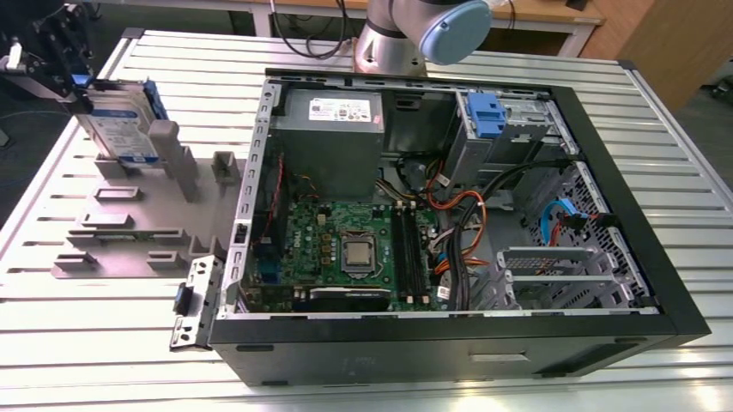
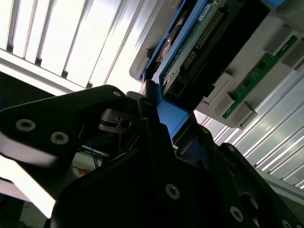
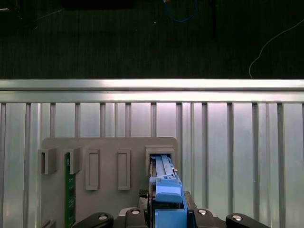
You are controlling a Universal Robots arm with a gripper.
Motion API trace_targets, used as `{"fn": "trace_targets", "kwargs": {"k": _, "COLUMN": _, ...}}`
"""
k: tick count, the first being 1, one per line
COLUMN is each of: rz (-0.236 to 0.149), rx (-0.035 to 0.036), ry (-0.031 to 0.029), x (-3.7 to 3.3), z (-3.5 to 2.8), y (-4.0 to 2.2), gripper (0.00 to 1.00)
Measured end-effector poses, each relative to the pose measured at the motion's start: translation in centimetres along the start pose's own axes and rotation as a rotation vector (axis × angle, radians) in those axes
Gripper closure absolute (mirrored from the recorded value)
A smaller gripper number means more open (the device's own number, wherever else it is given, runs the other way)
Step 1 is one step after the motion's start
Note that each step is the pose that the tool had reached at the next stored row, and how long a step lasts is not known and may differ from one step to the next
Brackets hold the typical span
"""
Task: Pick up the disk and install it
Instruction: 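Pick up the disk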
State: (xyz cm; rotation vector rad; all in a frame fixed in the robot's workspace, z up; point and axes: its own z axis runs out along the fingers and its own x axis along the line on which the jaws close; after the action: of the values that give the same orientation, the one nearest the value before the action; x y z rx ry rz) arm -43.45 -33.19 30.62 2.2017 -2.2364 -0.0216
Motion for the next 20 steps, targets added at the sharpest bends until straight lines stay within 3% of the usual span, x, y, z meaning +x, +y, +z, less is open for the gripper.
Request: {"fn": "trace_targets", "kwargs": {"k": 20, "rz": 0.000, "rx": 0.0001, "ry": 0.0000, "x": -0.01, "z": -1.59, "y": 0.02, "gripper": 0.64}}
